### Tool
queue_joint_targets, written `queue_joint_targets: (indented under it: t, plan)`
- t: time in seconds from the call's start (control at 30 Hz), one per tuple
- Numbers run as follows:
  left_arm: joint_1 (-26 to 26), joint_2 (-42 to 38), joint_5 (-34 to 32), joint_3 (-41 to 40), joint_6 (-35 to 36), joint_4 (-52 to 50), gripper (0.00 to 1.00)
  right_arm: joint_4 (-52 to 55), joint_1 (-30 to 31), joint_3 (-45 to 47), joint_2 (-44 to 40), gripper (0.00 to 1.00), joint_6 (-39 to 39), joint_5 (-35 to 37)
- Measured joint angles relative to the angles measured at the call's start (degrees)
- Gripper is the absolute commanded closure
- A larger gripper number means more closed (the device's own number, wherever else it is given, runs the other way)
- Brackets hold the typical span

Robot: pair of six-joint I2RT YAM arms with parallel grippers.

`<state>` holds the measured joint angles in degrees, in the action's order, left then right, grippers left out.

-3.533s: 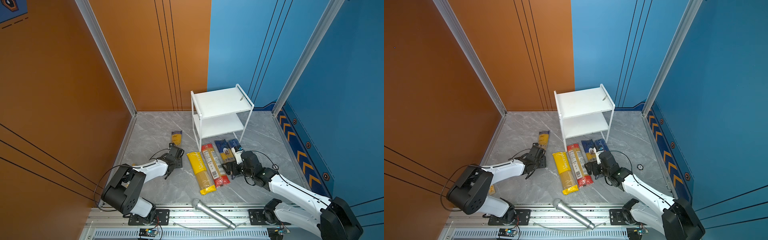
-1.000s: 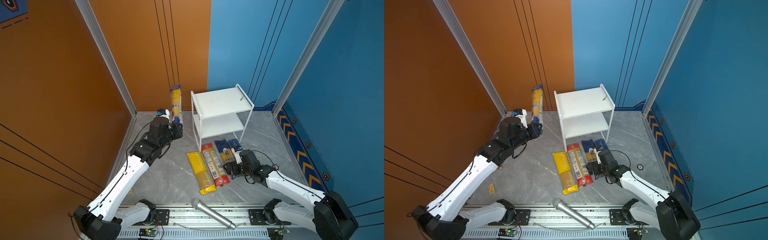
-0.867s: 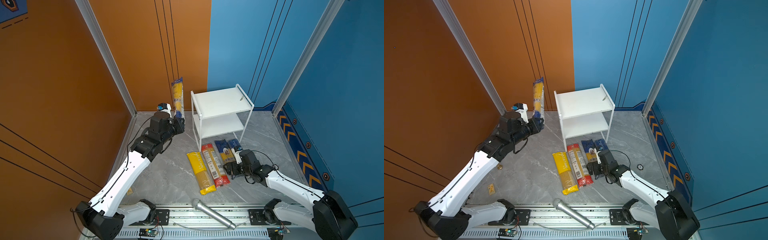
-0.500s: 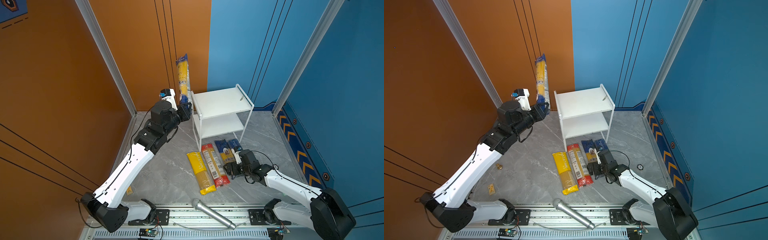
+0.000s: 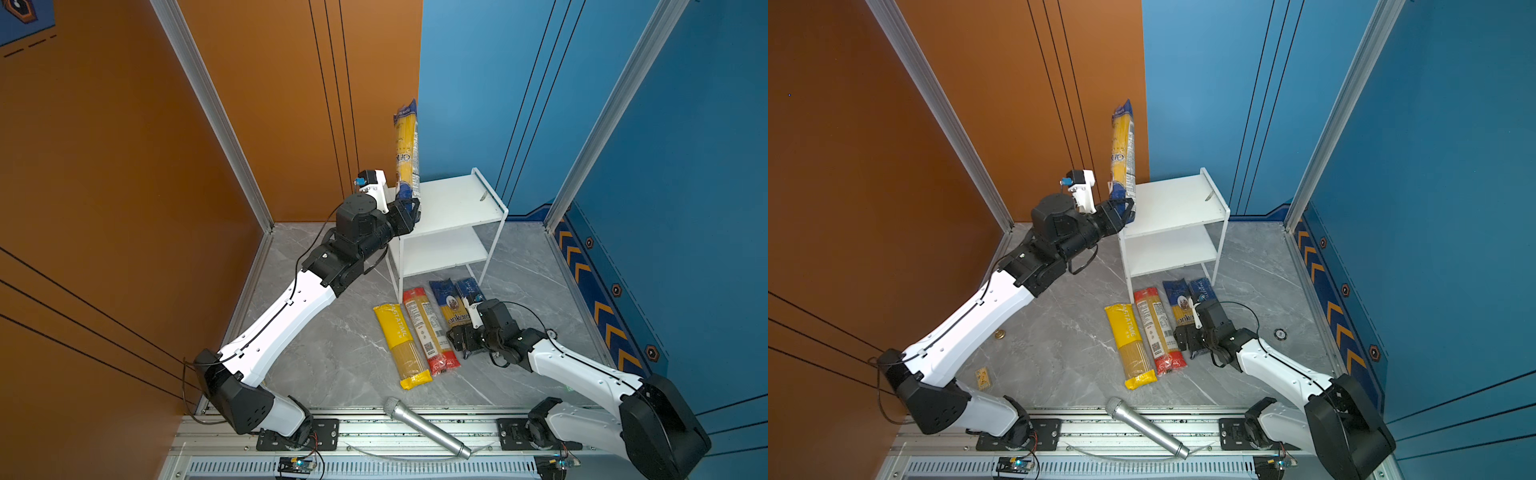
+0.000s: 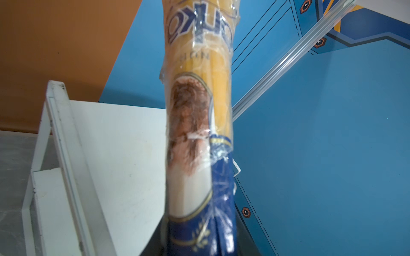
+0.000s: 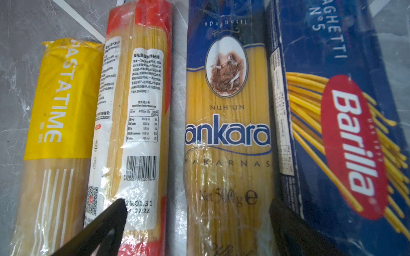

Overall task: Arrange pasta packages on shelves
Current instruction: Place the pasta bag on the shelf.

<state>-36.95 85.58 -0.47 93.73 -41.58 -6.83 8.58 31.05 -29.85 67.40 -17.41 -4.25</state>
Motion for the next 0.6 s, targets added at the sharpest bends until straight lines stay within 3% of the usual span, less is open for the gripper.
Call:
queue_joint_targets:
  t: [0.23, 0.6]
  plan:
    - [-2.71, 3.28, -2.34, 2.95, 0.11, -1.57, 1.0, 0.0, 0.0, 0.0, -0.76, 0.02, 0.0, 0.0]
    - [-7.37, 3.72, -14.38, 3.48, 1.9, -3.04, 1.0, -0.02, -0.48, 0.0, -2.21, 0.02, 0.02, -0.04]
